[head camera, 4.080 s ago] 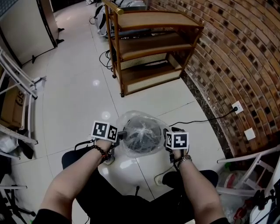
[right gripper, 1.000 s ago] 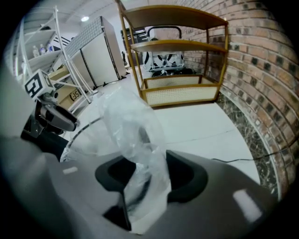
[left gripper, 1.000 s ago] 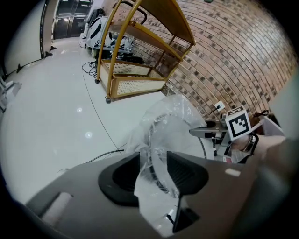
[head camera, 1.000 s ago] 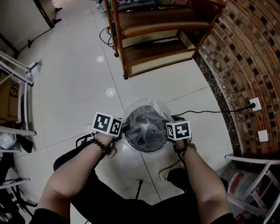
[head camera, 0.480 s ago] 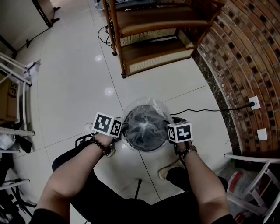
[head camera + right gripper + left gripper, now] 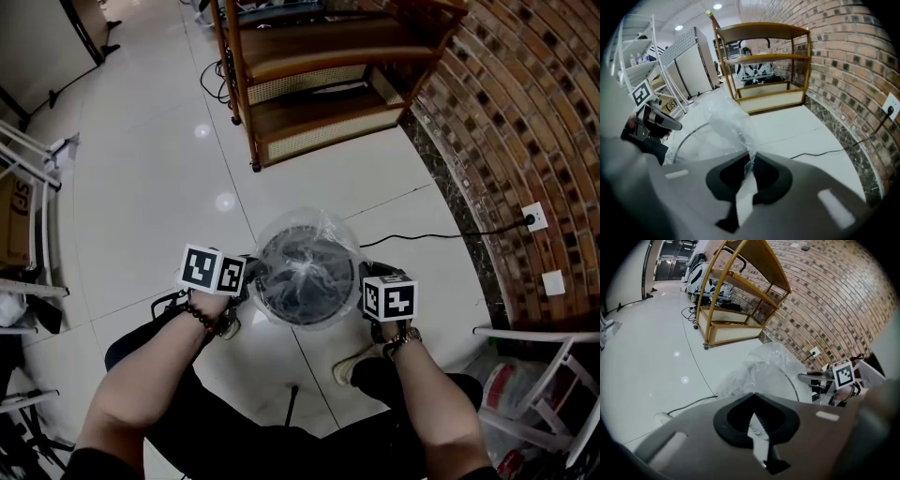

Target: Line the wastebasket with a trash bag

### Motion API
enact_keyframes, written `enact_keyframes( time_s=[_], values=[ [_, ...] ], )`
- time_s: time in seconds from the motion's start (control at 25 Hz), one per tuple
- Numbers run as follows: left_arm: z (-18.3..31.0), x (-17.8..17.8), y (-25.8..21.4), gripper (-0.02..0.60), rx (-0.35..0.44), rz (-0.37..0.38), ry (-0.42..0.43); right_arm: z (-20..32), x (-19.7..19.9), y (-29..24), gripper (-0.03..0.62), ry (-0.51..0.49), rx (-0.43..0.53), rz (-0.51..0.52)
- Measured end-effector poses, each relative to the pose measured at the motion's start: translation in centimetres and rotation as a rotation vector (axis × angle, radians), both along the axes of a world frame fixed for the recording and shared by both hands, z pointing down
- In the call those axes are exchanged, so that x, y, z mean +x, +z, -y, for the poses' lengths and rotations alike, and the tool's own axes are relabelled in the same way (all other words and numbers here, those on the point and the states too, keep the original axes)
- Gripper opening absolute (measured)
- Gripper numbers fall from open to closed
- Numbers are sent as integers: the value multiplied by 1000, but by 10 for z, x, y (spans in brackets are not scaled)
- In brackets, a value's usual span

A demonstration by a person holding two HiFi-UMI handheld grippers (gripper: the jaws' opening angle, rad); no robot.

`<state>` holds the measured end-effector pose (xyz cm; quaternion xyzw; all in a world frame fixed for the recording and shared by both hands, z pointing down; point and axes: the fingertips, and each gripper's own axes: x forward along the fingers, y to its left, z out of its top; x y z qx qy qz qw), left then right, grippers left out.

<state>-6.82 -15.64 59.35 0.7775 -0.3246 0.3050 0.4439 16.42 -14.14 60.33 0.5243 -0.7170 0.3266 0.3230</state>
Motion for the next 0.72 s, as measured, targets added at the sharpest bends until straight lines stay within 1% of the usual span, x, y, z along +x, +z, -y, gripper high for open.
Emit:
enact_keyframes(
  time_s=[0.08,0.2,0.44,0.56,0.72],
  values=[
    [3,0,-5,5,13,-15,-6,-5,2,1,3,0,-7,-2],
    [8,2,-7,5,27,-24,-16,-16,6,12,3,24,-57,3],
    [25,6,-13,5,77,-40,-26,-41,-2,26,11,53,-121,36],
    [31,13,-16,5,102,-35,-4,-58,-4,27,11,94,-137,55],
    [41,21,-17,5,126,-19,21,-84,-6,25,11,176,-147,84]
  ],
)
